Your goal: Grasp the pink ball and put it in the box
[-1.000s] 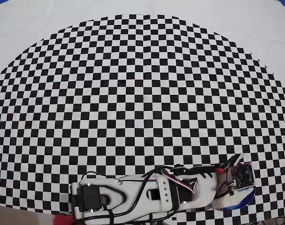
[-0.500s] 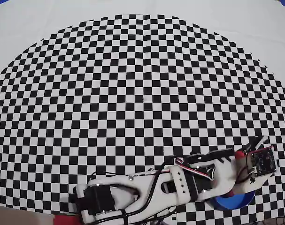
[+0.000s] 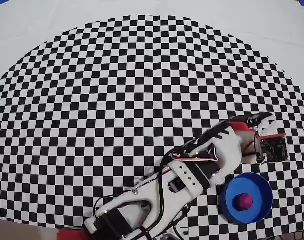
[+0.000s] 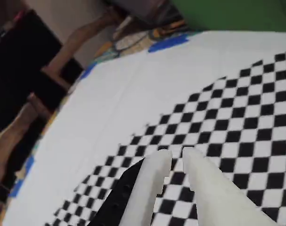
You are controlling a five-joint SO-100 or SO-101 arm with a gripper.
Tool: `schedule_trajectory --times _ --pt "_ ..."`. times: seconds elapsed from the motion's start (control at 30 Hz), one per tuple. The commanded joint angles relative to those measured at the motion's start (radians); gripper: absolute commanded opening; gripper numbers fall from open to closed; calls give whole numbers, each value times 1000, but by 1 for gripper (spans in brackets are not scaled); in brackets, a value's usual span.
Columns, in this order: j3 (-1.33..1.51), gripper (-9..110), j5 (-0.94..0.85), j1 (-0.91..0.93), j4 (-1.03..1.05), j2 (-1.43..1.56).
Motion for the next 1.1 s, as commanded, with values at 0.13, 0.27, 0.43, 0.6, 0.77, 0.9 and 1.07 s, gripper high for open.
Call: schedule_trajectory --times 0.13,0.27,0.43,0.6,0.77,0.9,1.07 --pt "6 0 285 -249 -11 44" --pt "63 0 419 -374 0 130" --pt "86 0 581 -497 123 225" --pt "158 0 698 -626 201 345" --pt "255 0 747 -715 278 463" --pt "350 0 770 -742 307 534" --pt "423 0 808 -784 357 591"
